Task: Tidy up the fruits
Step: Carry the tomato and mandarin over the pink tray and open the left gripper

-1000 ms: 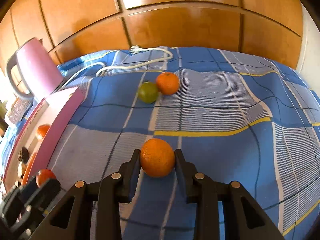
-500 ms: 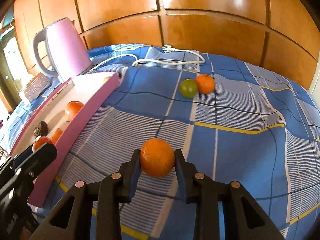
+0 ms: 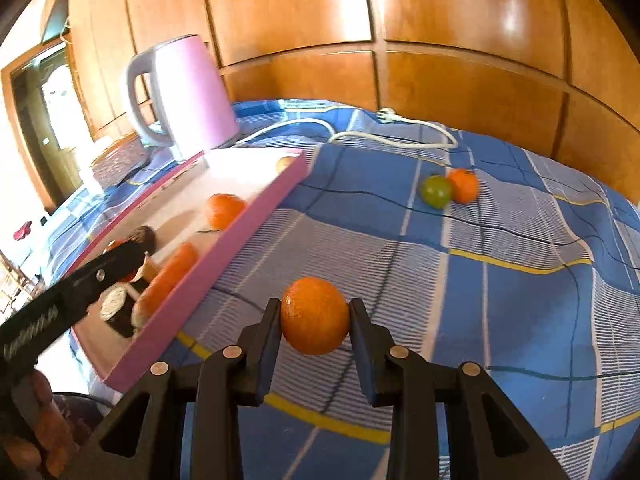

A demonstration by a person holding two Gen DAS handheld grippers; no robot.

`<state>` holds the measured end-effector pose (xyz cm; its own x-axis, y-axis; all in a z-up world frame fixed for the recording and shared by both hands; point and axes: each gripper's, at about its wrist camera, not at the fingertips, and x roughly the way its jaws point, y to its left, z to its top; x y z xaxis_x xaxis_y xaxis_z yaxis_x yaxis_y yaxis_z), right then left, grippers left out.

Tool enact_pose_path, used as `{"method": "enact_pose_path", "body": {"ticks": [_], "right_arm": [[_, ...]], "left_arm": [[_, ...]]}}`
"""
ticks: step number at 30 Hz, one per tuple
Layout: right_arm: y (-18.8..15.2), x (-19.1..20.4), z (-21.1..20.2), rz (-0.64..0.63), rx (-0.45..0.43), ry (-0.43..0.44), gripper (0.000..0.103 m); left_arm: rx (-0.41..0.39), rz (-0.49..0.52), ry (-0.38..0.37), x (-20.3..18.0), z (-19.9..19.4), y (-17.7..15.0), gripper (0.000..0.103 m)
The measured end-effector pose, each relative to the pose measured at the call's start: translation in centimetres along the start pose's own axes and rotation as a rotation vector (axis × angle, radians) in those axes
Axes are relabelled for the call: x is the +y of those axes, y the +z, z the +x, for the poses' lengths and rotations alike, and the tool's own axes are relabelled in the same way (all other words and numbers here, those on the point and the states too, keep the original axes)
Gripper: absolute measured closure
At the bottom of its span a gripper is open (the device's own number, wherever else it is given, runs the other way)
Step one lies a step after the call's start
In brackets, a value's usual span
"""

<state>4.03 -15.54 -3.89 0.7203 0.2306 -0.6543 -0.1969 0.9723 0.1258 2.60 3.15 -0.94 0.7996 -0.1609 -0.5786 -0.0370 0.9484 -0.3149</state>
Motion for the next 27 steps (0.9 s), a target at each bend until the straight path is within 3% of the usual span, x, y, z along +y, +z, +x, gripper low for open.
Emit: {"method": "enact_pose_path", "body": {"ticks": [9, 19, 23, 27], "right_arm": [[1.3, 2.2, 0.5, 0.038, -0.022, 0.091, 0.069], [4.4, 7.3, 1.9, -0.017, -0.029, 0.197, 0.069], [5.7, 8.6, 2.6, -0.021, -0.029, 0.229, 0.068], [5.8, 8.7, 3.2, -0.005, -0.02, 0.238, 0.067]], "left_arm": [[0.0, -0.119, 0.046, 3.2, 0.2, 1.6, 0.076], [0.018, -0.273, 0.106, 6.8, 0.8, 2.2, 0.076], [0.009, -0.289, 0.12, 7.0, 0.7, 2.1, 0.063], [0.009, -0.302, 0.122, 7.2, 0.6, 2.0, 0.061]]}}
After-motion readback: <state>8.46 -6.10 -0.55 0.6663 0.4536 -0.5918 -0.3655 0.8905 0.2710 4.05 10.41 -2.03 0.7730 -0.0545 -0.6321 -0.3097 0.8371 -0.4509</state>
